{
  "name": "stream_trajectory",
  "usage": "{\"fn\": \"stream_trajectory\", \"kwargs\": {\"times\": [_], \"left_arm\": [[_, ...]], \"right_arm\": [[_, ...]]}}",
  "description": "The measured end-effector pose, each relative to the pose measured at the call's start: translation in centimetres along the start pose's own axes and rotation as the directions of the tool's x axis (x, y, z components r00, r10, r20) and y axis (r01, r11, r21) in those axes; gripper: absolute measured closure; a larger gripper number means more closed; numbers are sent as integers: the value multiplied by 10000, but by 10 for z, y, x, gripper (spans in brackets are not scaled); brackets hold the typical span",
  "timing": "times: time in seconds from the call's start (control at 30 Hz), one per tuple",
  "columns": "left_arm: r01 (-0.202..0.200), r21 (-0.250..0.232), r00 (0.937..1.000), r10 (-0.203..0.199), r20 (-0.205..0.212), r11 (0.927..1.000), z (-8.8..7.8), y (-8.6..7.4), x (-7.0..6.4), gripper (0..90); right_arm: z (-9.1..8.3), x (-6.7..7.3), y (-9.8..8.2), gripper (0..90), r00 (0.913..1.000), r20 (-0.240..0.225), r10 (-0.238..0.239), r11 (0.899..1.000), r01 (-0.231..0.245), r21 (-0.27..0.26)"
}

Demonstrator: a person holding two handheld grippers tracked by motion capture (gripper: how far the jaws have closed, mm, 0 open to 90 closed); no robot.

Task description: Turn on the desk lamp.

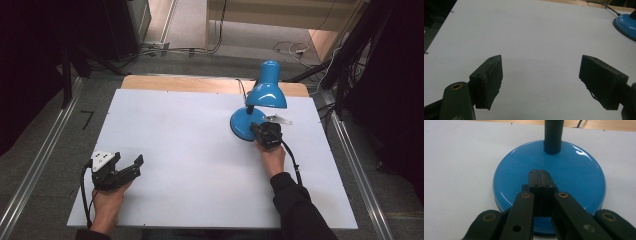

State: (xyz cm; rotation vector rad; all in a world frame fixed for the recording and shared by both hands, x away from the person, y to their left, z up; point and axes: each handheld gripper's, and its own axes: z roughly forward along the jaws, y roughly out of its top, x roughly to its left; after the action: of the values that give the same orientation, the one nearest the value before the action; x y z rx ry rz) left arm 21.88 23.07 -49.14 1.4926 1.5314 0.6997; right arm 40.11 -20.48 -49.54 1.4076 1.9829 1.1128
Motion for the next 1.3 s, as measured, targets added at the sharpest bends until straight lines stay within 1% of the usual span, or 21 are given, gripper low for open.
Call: {"fn": "stream_trajectory", "kwargs": {"times": [0.23,0.3,0.37,0.57,0.93,1.3], "left_arm": [[-2,6,10000,2,-3,10000,0,0,0,195],[2,9,10000,-2,-9,10000,0,0,0,195],[-24,31,10000,24,-7,10000,0,0,0,195],[-34,25,10000,34,6,10000,0,0,0,195],[-26,35,10000,26,28,10000,0,0,0,195],[-19,34,10000,19,7,10000,0,0,-1,197]], "right_arm": [[2,-3,0,871,10000,62,74,10000,-75,49],[2,-3,-1,871,9998,0,184,9998,-184,57],[2,-3,-1,871,9998,1,183,9998,-183,43],[2,-2,-1,872,10000,94,-24,10000,24,-5],[2,0,-2,872,9995,246,-173,9998,173,-29],[2,1,-3,874,9994,263,-233,9997,234,-48]]}}
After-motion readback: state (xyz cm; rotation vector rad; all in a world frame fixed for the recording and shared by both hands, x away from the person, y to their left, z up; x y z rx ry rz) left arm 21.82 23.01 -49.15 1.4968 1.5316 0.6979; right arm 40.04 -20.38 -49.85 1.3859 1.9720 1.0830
